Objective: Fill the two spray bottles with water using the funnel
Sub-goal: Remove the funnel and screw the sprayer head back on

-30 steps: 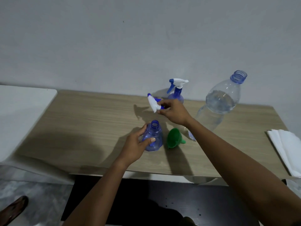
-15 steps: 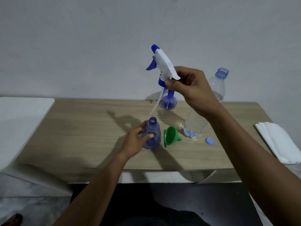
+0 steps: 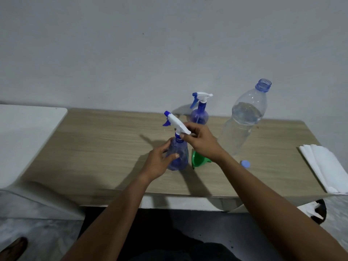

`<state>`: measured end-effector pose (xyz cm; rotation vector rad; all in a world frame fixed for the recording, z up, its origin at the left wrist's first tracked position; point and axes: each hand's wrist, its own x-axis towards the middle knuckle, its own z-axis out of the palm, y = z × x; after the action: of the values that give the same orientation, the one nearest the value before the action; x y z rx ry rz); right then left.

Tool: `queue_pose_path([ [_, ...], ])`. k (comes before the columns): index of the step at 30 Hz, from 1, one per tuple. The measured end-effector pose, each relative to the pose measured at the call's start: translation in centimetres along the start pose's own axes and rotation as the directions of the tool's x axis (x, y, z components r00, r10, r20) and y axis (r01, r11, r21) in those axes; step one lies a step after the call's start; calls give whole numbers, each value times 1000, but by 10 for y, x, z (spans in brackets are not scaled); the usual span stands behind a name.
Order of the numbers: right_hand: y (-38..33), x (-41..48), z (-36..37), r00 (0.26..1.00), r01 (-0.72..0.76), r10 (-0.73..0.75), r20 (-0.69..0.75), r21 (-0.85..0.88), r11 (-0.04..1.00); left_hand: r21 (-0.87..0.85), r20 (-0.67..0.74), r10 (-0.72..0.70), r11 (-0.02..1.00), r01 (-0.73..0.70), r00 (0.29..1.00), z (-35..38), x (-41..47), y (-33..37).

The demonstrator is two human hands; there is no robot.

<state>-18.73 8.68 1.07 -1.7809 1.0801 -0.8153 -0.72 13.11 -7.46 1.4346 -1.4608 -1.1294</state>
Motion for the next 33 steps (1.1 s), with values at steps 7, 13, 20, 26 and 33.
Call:
queue_pose_path([
  [7,2,0,5,998,-25,20,58,95,995,-6,-1,-8,1000,8,1000,2,3,-1],
  [13,10,5,12,1000,16,-17,-21,-37,999,21,-25,-8,1000,8,1000,2,4,-5],
  [20,13,7,7,995,16,-17,-95,-9,1000,16,-12,13,1000,-13,1000,3,4,-3],
  [26,16,2,3,997,32,-39,-73,-102,994,0,0,28,1000,-28,1000,2,3,1],
  [33,13,4,-1,1000,23,-26,-7,-260,965,-31,-10,7,999,-8,1000,3,1,3],
])
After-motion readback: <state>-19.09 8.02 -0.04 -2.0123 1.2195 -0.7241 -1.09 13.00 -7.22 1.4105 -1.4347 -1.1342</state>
